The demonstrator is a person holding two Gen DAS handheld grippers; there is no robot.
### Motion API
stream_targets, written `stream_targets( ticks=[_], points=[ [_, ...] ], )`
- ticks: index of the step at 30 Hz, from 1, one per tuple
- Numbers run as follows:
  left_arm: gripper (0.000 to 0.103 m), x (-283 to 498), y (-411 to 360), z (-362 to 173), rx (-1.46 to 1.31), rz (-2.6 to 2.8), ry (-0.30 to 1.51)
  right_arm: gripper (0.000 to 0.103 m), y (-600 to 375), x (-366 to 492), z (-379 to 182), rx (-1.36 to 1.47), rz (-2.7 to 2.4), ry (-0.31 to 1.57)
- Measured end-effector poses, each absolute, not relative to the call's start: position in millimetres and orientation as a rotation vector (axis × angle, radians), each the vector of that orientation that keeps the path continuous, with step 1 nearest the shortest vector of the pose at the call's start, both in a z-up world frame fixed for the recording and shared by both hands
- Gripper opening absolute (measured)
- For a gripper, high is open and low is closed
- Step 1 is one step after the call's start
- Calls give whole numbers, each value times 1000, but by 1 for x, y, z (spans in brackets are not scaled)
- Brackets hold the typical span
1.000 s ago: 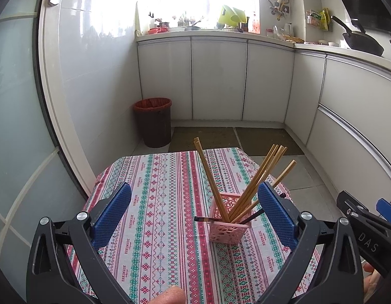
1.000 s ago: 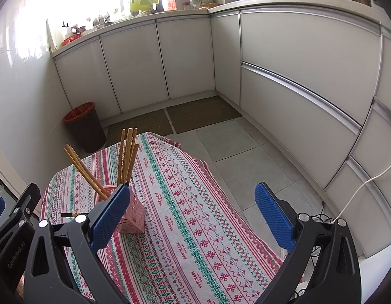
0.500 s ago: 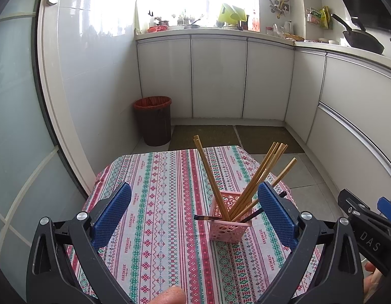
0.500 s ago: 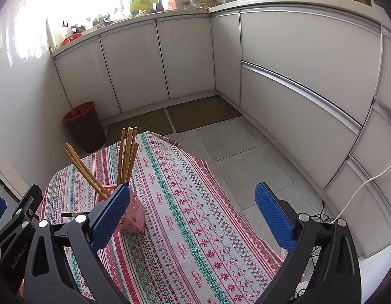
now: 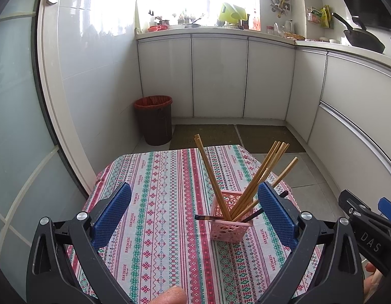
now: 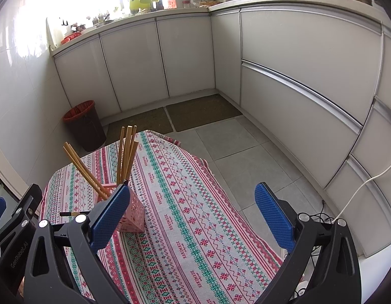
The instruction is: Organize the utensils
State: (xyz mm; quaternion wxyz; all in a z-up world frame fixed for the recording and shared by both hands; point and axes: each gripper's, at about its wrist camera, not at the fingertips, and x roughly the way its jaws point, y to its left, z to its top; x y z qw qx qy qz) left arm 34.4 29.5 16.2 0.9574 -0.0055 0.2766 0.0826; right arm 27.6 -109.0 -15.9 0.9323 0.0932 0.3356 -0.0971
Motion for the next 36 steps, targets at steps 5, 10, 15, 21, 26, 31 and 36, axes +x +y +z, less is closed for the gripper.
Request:
stream_targets(
  ticks=[5, 10, 15, 21, 26, 31, 36],
  points=[
    [96, 35, 29, 15, -7, 171, 563, 96, -109, 28, -16, 191, -199, 687],
    [96, 35, 28, 15, -4, 177, 563, 96, -109, 28, -16, 192, -199, 688],
    [96, 36, 27, 15, -2, 178, 565, 96, -109, 28, -16, 191, -199, 687],
    [96, 37, 26, 13, 5, 180, 571, 96, -109, 28, -16, 192, -199, 688],
    [96, 37, 25, 13, 6, 182, 571, 96, -109, 28, -17, 192, -198, 689],
    [96, 38, 26, 13, 6, 182, 571, 96, -109, 28, -18, 191, -198, 689],
    [96, 38, 26, 13, 7, 182, 572, 96, -109, 28, -18, 191, -198, 690]
  ],
)
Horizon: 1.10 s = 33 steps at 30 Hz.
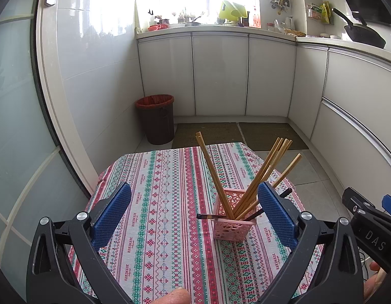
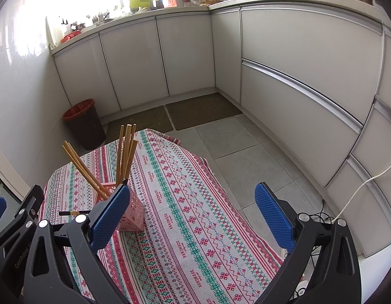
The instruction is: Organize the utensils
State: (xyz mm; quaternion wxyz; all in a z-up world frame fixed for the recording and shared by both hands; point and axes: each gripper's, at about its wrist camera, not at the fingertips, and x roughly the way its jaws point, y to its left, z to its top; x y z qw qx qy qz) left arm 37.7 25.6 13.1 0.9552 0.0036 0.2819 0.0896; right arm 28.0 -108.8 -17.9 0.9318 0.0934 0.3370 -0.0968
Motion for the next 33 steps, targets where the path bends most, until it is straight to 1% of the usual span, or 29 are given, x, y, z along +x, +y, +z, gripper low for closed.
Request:
stream_targets(
  ticks=[33],
  points=[
    [96, 39, 26, 12, -5, 172, 569, 96, -110, 31, -20, 185, -189, 701]
  ],
)
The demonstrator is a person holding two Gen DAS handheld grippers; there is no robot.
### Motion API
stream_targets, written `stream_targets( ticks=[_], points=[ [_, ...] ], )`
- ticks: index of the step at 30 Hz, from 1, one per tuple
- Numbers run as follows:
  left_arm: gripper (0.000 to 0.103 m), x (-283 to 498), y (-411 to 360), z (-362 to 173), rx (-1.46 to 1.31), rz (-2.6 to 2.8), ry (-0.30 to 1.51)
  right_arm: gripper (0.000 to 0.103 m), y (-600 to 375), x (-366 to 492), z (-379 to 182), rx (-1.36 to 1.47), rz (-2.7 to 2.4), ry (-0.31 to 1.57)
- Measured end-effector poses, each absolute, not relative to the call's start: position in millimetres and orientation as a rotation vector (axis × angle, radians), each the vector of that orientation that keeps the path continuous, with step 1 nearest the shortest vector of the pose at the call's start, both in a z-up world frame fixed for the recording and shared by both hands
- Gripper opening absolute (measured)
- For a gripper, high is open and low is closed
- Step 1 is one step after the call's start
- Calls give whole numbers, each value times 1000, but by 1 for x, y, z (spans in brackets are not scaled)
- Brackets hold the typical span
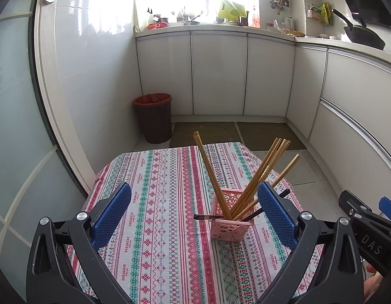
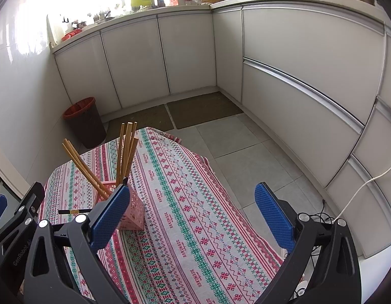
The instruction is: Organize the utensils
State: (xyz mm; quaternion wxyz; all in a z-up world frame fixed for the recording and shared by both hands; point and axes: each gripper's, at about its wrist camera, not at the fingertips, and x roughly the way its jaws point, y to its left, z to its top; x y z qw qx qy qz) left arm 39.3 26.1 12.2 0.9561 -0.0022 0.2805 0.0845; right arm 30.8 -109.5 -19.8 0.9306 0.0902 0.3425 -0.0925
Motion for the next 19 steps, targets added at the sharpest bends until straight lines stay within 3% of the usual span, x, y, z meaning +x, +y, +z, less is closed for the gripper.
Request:
stream_targets(
  ticks=[9, 11, 12, 19],
  points=[
    [87, 37, 25, 13, 16, 168, 527, 96, -111, 33, -21, 189, -189, 705],
    [89, 37, 26, 13, 8, 173, 525, 96, -111, 33, -21, 189, -190, 705],
    [96, 37, 27, 14, 3, 174, 523, 96, -111, 33, -21, 189, -190, 705],
    [96, 38, 24, 18, -4, 191, 531, 96, -114, 35, -22, 198, -192, 703]
  ],
)
